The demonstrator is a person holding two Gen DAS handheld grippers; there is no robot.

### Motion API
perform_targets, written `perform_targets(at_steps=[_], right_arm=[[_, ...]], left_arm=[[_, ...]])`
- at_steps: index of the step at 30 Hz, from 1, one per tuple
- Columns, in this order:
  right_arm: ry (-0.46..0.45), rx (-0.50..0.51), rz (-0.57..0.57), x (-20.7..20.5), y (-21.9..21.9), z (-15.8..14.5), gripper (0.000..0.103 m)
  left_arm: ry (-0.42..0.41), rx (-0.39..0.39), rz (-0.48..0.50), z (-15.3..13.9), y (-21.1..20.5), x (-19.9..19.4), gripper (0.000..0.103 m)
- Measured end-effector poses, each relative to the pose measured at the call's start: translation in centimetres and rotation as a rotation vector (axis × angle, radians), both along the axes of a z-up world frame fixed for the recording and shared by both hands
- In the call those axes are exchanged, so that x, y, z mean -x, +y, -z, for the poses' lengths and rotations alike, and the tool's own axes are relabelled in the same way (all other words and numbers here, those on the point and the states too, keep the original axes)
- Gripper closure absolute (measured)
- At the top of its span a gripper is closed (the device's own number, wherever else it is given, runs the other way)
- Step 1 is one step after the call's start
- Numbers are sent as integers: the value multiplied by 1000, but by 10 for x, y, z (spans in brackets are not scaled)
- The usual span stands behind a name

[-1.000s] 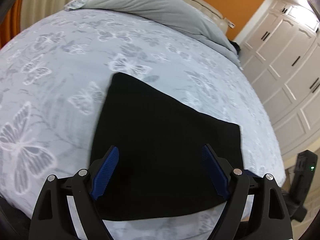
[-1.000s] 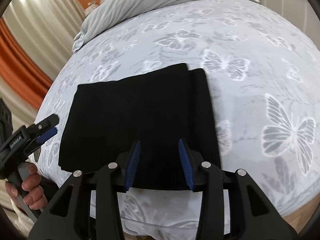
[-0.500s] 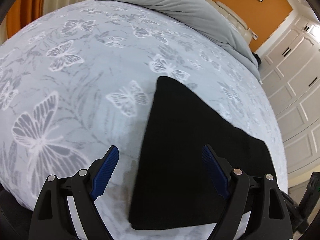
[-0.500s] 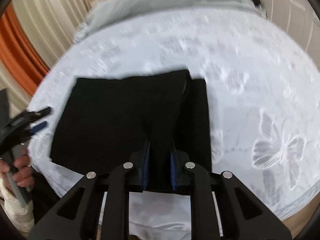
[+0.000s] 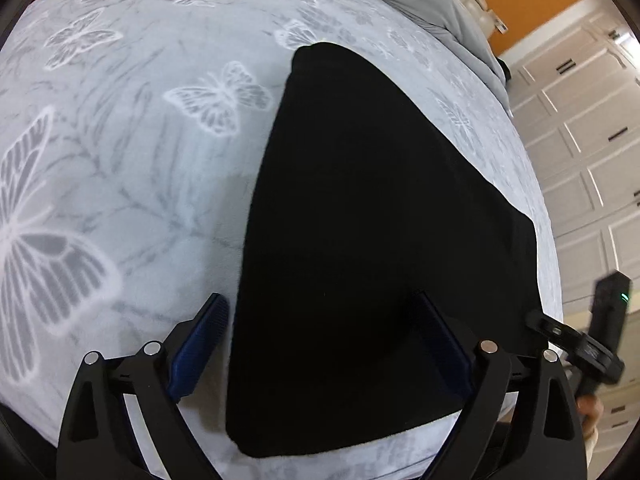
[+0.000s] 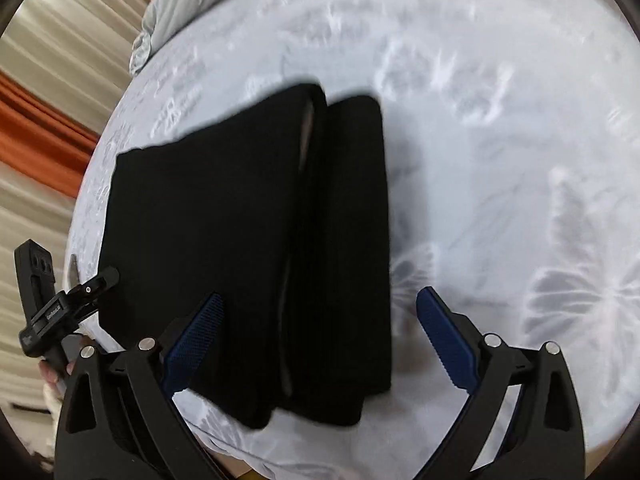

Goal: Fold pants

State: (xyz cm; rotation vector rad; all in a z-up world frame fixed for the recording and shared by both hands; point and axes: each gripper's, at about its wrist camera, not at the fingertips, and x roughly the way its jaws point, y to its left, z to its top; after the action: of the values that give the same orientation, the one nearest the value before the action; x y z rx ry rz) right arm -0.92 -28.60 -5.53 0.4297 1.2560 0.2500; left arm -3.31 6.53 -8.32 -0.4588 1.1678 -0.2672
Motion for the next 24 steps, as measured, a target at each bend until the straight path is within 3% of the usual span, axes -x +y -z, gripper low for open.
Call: perform_targets(at_steps=[4,5,7,8,9,10,12,13,16,17,19,22,24], right_arm=[[-65,-8,-10,-5,7,-4,7],[-84,-3,-16,-5,11,-4,29],[-133,-27,-47,-3,20,-18,59],[-158,-25,-55,0,21,-27,64],[-183,-41,-52,5,21,-37,65],[-216,-92,-55,14,21,-50,65],[-259,-119,-82,30,24,-66,65],[-261,-118,-84,37,23,-66,65],[-137,-50,-42,35,18,-32,57],[-72,-45,3,31,14,-14,43],[-52,-82,23,27,12,-10,34],[-63,-36,-2,24,22,-11,22],[-61,-42,11,21,29,-10,14]], left_arm=[[-40,39,-15,5,0,-6,11],[-49,39,-31,5,-1,-7,11],[-67,29,-52,5,-4,-10,11],[-76,25,-47,3,-6,-11,12],[-97,22,-47,-1,-7,-11,35],[-100,23,-41,-5,-9,-10,52],[-118,46,-25,-27,-4,0,70],[-125,67,-13,-35,-2,5,71],[-110,64,29,-46,4,25,68],[-88,10,41,-38,0,27,65],[-34,-79,29,-18,-6,23,40],[-11,-19,-24,-6,-7,19,19],[-8,-29,-17,-4,-12,15,15]])
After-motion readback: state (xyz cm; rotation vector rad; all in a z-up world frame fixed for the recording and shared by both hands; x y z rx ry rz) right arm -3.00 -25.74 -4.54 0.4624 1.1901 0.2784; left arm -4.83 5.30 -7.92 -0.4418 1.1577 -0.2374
